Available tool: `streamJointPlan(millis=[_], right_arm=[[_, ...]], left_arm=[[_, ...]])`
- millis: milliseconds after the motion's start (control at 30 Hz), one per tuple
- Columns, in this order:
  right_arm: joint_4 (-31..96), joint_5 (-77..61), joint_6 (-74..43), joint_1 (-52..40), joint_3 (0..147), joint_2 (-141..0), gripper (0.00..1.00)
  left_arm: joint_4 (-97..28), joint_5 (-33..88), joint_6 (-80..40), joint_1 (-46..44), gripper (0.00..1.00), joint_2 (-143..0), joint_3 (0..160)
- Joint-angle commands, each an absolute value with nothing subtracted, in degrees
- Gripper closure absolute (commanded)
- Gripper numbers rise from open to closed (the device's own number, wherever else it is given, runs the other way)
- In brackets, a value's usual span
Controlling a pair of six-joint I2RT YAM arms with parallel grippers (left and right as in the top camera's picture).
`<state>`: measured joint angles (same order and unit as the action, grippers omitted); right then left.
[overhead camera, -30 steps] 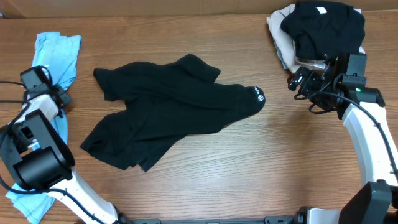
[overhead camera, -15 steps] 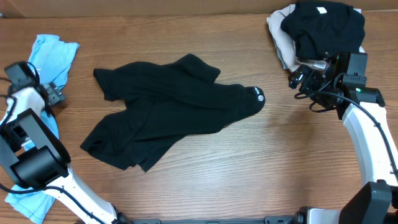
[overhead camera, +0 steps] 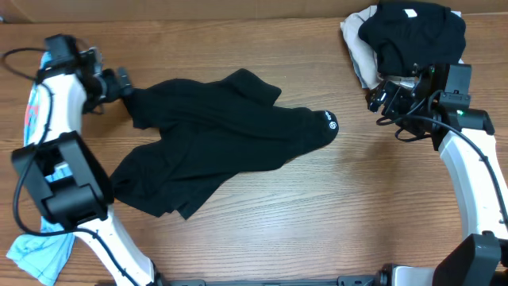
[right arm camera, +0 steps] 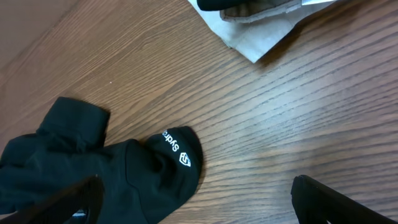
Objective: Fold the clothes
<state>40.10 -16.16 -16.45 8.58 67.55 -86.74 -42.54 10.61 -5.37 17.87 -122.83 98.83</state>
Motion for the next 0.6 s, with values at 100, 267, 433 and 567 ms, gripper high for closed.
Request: streamJointPlan(millis=[100,267,433,567], right_arm=[[40.71,-16.60,-15.42,8.69,68.64,-85.65,0.00],[41.60,-16.60,-14.92,8.69,68.64,-85.65,0.00],[41.67,-16.60,-14.94,8.69,68.64,-85.65,0.00],[41.43,-16.60,-14.94,8.69,68.64,-85.65,0.00]], left_arm=[[-41.91,7.55,-4.86,13.45,0.07,-123.48,98.61],[-41.52,3.99,-6.02,12.82,0.11,-123.57,98.61],[-41.78,4.05,-6.44,12.82,0.14,-125.34,98.61],[-42.19,4.47,-8.21,12.71,0.20,-128.03,98.45]])
